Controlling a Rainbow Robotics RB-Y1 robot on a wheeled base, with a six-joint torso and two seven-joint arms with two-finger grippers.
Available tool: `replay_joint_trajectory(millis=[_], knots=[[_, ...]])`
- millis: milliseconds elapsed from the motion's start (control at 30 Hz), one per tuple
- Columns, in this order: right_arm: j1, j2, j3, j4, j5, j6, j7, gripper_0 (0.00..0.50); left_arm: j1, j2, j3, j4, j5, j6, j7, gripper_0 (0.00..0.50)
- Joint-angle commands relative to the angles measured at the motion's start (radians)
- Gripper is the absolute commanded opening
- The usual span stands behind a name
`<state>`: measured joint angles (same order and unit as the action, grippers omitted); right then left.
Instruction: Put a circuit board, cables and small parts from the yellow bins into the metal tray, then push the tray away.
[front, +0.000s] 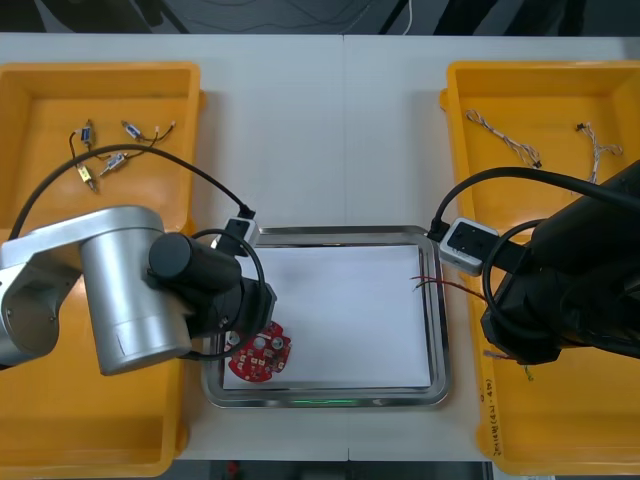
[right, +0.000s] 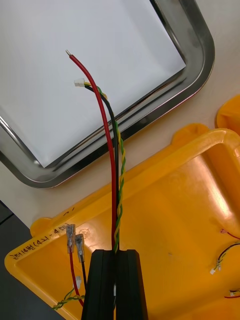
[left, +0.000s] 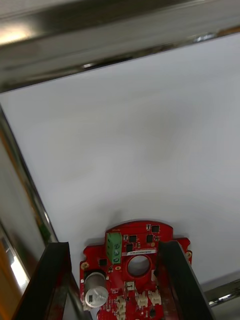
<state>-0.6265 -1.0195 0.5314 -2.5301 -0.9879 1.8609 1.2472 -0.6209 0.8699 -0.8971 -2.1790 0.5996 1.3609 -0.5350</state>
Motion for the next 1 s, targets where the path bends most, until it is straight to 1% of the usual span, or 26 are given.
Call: replay_joint_trajectory(millis=[33, 167, 200, 233, 267, 333, 467, 500, 567, 667, 900, 933, 1000], knots=[[-0.045, 0.044, 0.004, -0.001, 0.011, 0.007, 0.000, 0.000, -0.031, 0.009, 0.132, -0.067, 0.066, 0.079, 0.067, 0.500], [-0.085, 0.082, 0.004, 0.037, -0.031, 0.006, 0.015, 0.000, -0.031, 0.012, 0.211, -0.082, 0.121, 0.144, 0.063, 0.500], [-0.104, 0.110, 0.004, 0.062, -0.052, 0.006, 0.026, 0.000, -0.029, 0.012, 0.260, -0.088, 0.152, 0.179, 0.058, 0.500], [-0.104, 0.110, 0.004, 0.062, -0.052, 0.006, 0.026, 0.000, -0.029, 0.012, 0.260, -0.088, 0.152, 0.179, 0.058, 0.500], [-0.119, 0.137, 0.005, 0.086, -0.064, 0.006, 0.051, 0.000, -0.028, 0.015, 0.311, -0.094, 0.181, 0.218, 0.052, 0.500], [-0.134, 0.164, 0.005, 0.109, -0.071, 0.007, 0.106, 0.000, -0.026, 0.023, 0.359, -0.099, 0.210, 0.254, 0.043, 0.500], [-0.183, 0.206, 0.041, 0.180, -0.089, 0.006, 0.219, 0.000, -0.025, 0.044, 0.483, -0.093, 0.293, 0.351, -0.013, 0.500], [-0.191, 0.210, 0.048, 0.185, -0.089, 0.006, 0.230, 0.000, -0.022, 0.046, 0.500, -0.091, 0.302, 0.363, -0.020, 0.500], [-0.219, 0.226, 0.084, 0.205, -0.072, 0.006, 0.271, 0.000, -0.006, 0.057, 0.583, -0.084, 0.344, 0.415, -0.062, 0.500], [-0.245, 0.254, 0.127, 0.221, -0.045, 0.006, 0.314, 0.000, 0.021, 0.066, 0.681, -0.068, 0.379, 0.457, -0.112, 0.500], [-0.274, 0.308, 0.219, 0.281, 0.006, -0.019, 0.426, 0.000, 0.078, 0.095, 0.830, -0.022, 0.384, 0.520, -0.214, 0.500], [-0.277, 0.322, 0.246, 0.295, 0.023, -0.035, 0.463, 0.000, 0.092, 0.093, 0.882, 0.005, 0.376, 0.547, -0.246, 0.500], [-0.277, 0.335, 0.269, 0.306, 0.041, -0.052, 0.495, 0.000, 0.098, 0.093, 0.920, 0.038, 0.371, 0.559, -0.281, 0.500]])
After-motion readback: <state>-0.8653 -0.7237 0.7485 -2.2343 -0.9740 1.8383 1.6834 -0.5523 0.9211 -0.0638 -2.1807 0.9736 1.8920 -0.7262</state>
